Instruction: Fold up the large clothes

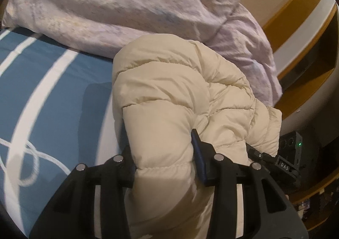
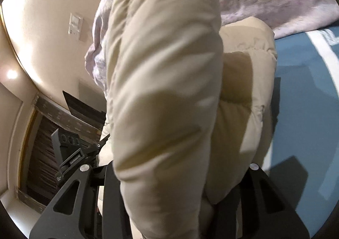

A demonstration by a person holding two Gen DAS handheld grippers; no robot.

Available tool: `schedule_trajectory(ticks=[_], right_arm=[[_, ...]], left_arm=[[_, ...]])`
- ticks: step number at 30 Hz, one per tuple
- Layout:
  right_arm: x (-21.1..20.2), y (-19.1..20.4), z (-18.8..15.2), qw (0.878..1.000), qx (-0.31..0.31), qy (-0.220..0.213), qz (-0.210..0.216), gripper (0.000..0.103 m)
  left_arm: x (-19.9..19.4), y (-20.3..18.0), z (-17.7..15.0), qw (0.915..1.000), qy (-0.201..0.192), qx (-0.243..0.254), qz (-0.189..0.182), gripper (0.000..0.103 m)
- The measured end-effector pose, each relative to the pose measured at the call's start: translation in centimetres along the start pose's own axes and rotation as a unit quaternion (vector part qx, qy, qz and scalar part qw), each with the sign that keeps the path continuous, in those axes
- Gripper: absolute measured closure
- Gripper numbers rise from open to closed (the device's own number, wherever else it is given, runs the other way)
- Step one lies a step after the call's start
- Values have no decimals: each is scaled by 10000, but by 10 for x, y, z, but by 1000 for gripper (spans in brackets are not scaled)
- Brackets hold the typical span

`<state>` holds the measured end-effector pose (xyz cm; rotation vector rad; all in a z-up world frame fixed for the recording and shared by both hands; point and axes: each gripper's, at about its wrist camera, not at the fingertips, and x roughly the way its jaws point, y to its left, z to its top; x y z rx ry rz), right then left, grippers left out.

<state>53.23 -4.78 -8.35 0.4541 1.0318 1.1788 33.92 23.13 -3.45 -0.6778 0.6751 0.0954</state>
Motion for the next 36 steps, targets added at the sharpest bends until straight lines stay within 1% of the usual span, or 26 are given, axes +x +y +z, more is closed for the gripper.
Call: schedule_trajectory(ticks=[5, 7, 8, 10, 11, 12, 13, 14, 15, 17, 18, 21, 24, 26, 27, 29, 32, 33, 36], right_arm=[[17, -5, 8, 10000, -81, 8, -38, 66], [17, -1, 3, 9998, -161, 29, -136, 64], [14, -6, 1, 9996, -172, 35, -208, 62], [14, -6, 1, 9989, -149, 31, -449, 49], [7, -8, 0, 9984, -142, 18, -540, 46], [3, -10, -1, 9977, -150, -13, -660, 41], [-4, -11, -3, 9969, -165, -66, -770, 38], [-7, -10, -4, 9963, -180, -103, -830, 38], [-13, -10, -5, 9956, -198, -157, -902, 36], [-28, -5, -9, 9927, -248, -313, -1140, 35], [-37, -3, -10, 9906, -281, -427, -1269, 35], [-56, 4, -10, 9836, -292, -799, -1592, 35], [-71, 27, -9, 9756, -433, -1131, -1832, 35], [-57, 44, -6, 9702, -608, -1280, -1966, 35], [-57, 53, -7, 9668, -764, -1323, -2048, 35], [-53, 66, -10, 9603, -1083, -1328, -2201, 35], [-34, 92, -17, 9471, -1655, -1297, -2426, 35], [-26, 100, -19, 9406, -1872, -1297, -2517, 35], [-3, 114, -22, 9261, -2282, -1288, -2713, 35]], left_arm=[[3, 12, 4, 9999, -82, 46, 119, 62], [3, 16, 3, 9997, -107, 72, 185, 62], [5, 17, 3, 9996, -111, 98, 257, 62], [7, 17, 1, 9991, -123, 140, 374, 60], [8, 17, 0, 9988, -142, 156, 453, 58], [7, 16, -1, 9983, -168, 174, 521, 54], [5, 15, -1, 9977, -206, 210, 605, 50], [3, 13, -2, 9970, -242, 263, 692, 50], [1, 10, -3, 9956, -297, 342, 816, 48], [-5, 6, -3, 9933, -372, 465, 992, 46], [-8, 4, -3, 9917, -412, 522, 1100, 45], [-17, -1, -2, 9887, -506, 631, 1265, 42], [-28, -9, -3, 9840, -669, 779, 1458, 37], [-33, -15, -3, 9813, -767, 865, 1538, 36], [-35, -19, -2, 9797, -821, 925, 1577, 35], [-36, -29, -2, 9763, -889, 1072, 1656, 33], [-31, -45, -2, 9680, -967, 1353, 1877, 31], [-28, -49, -1, 9657, -977, 1416, 1946, 31], [-19, -54, 1, 9618, -967, 1501, 2073, 31]])
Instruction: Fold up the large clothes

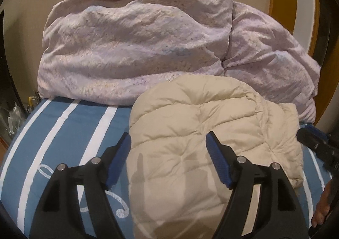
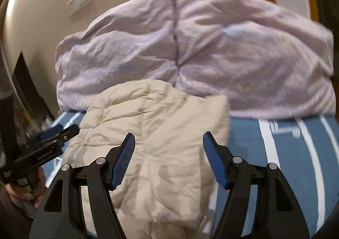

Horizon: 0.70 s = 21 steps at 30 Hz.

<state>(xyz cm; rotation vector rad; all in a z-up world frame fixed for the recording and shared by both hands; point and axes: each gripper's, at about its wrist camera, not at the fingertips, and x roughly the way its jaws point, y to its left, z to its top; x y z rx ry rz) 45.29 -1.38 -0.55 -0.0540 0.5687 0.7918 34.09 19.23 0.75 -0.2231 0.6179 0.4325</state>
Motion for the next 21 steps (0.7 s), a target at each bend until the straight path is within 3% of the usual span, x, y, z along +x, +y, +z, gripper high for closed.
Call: schedule_trajectory(ticks=[10, 13, 21], right_arm=[[44, 9, -4, 9985, -277, 133, -448, 35], [55, 4, -15, 9982, -315, 220, -465, 35], [71, -2, -25, 9985, -214, 301, -407, 34]], left_arm=[[38, -6, 2, 9988, 54, 173, 452, 30], [52, -2, -8, 9986, 123, 220, 466, 25], [70, 0, -17, 9986, 113, 309, 404, 24]])
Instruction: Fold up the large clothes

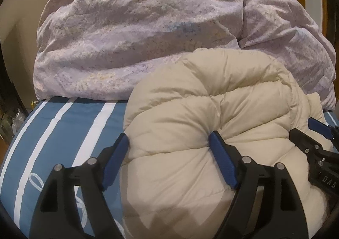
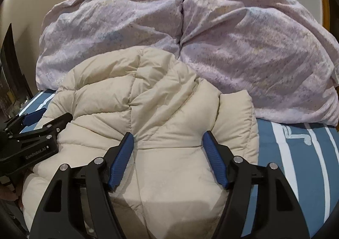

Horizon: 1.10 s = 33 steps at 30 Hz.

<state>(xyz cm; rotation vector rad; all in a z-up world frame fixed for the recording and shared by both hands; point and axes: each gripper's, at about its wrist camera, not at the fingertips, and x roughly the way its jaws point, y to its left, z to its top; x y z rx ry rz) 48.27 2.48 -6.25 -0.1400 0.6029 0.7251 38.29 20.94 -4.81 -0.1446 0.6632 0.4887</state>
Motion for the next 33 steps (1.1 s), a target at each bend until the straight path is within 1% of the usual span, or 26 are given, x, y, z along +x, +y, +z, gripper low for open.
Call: schedule_trajectory(ticks=[6, 9, 20, 24, 33], right_arm=[[10, -9, -5, 9997, 213, 27, 145, 32], [13, -10, -7, 9996, 245, 50, 149, 32], [29, -9, 0, 9983, 191, 547, 98, 31], [31, -9, 3, 9977, 194, 646, 100, 31], [32, -10, 4, 9975, 215, 672, 94, 31]], left_arm=[[11, 1, -3, 9999, 97, -108, -68, 20], [14, -1, -5, 9999, 84, -64, -30, 20], [24, -7, -5, 9993, 319, 124, 116, 18], [28, -8, -5, 9989, 409, 179, 169, 17], [32, -12, -5, 9979, 506, 288, 269, 15]])
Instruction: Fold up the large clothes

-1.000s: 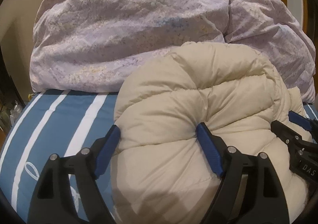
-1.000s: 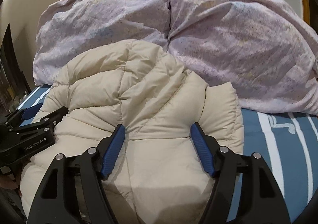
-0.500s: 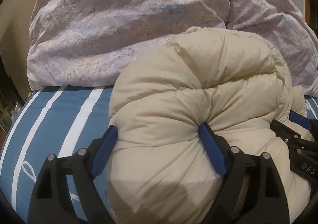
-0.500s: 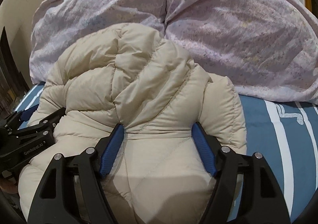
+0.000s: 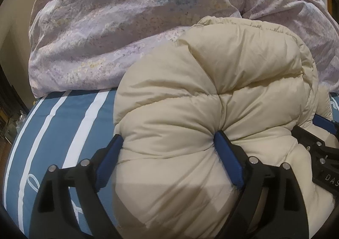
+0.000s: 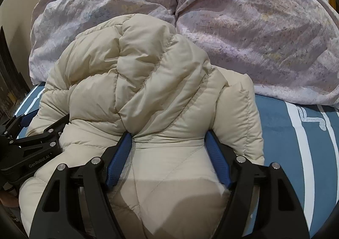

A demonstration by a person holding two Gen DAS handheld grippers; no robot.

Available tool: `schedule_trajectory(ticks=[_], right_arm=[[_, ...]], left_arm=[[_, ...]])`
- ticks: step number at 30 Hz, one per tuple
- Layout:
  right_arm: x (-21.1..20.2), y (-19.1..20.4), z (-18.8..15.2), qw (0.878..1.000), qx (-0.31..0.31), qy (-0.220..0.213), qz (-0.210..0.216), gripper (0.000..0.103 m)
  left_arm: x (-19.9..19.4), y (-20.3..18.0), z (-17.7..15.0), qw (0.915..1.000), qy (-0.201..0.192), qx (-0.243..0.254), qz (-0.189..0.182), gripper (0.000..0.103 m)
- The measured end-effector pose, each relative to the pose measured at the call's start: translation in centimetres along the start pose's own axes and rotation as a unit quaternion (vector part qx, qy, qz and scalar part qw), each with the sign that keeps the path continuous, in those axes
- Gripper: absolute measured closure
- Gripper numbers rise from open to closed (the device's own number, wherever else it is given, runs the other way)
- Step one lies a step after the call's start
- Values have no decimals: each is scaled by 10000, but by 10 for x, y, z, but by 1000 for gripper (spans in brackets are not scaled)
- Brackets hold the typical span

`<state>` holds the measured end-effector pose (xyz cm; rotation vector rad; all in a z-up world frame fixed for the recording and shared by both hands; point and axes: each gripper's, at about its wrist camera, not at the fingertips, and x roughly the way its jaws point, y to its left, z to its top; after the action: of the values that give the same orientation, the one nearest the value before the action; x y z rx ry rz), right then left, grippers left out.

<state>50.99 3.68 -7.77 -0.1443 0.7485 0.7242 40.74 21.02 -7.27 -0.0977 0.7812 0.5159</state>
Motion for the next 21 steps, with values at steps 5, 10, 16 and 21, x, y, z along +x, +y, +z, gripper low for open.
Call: schedule_trajectory(ticks=[5, 10, 16, 21], right_arm=[[0, 0, 1, 10000, 21, 7, 4, 31], [0, -1, 0, 10000, 51, 12, 17, 31], [0, -1, 0, 10000, 78, 20, 25, 31], [1, -2, 0, 9999, 136, 29, 63, 30]], left_arm=[[1, -1, 0, 10000, 27, 25, 30, 14], [1, -1, 0, 10000, 49, 23, 34, 13], [2, -1, 1, 10000, 68, 34, 43, 13], [3, 1, 2, 9999, 99, -1, 40, 11]])
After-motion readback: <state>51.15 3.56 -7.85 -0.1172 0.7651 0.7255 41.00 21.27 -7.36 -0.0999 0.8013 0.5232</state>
